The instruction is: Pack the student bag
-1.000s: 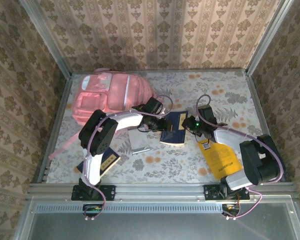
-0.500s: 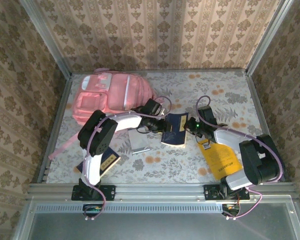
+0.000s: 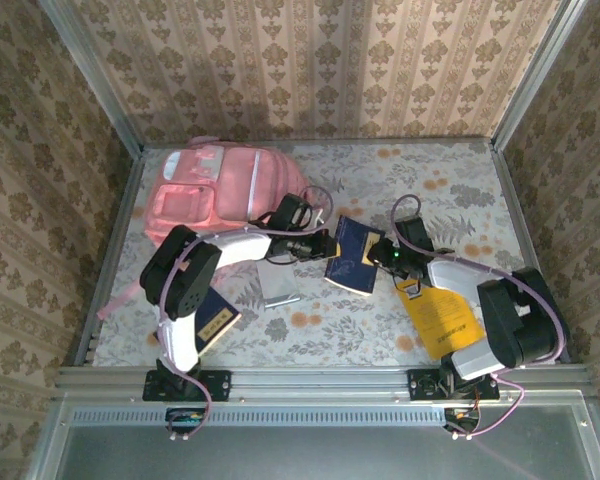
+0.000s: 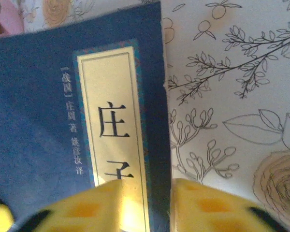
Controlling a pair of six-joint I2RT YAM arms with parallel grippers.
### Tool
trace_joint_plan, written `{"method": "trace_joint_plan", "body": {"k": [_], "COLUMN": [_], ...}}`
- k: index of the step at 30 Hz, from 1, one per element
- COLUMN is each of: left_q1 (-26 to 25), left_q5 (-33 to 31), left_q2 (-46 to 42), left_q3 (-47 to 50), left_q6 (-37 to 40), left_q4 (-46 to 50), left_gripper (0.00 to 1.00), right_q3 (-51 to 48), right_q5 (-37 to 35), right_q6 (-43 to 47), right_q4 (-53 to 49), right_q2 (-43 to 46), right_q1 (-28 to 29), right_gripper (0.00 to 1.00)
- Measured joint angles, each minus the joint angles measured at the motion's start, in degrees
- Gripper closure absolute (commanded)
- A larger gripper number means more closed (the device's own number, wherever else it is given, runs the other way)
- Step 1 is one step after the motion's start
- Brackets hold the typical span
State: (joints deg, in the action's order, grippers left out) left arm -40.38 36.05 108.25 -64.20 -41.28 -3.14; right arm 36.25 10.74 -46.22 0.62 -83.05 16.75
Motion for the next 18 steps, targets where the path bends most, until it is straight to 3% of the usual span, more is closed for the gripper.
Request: {"method": "trace_joint_plan", "body": {"k": [4,7,12,18], "left_q1": [0.9,2.1,2.9,3.8], "left_q5": [0.9,2.0,3.0,4.8], "left_q2": [-7.5,-14.8,-25.9,-35.1], "left_q3": [3.0,6.1,8.8,9.6], "left_q6": [-1.2,-3.1,-5.3,-6.8], "left_q4": [-1.8,-4.8,-7.5,-8.6], "left_gripper": [1.0,1.0,1.0,1.0], "right_q3": [0.0,0.0,-0.1,0.1], "right_q5": [0.5,3.3,11.4,23.6], "right_q6": [2.0,2.0,-1.6,-10.3], "right_q4": [-2.2,-0.8,7.5,22.5], "right_q2": [7.0,12.3,16.5,15.0], "right_q1": [0.4,0.4,0.4,0.4], "right_gripper": [0.16,0.07,0.0,0.0]}}
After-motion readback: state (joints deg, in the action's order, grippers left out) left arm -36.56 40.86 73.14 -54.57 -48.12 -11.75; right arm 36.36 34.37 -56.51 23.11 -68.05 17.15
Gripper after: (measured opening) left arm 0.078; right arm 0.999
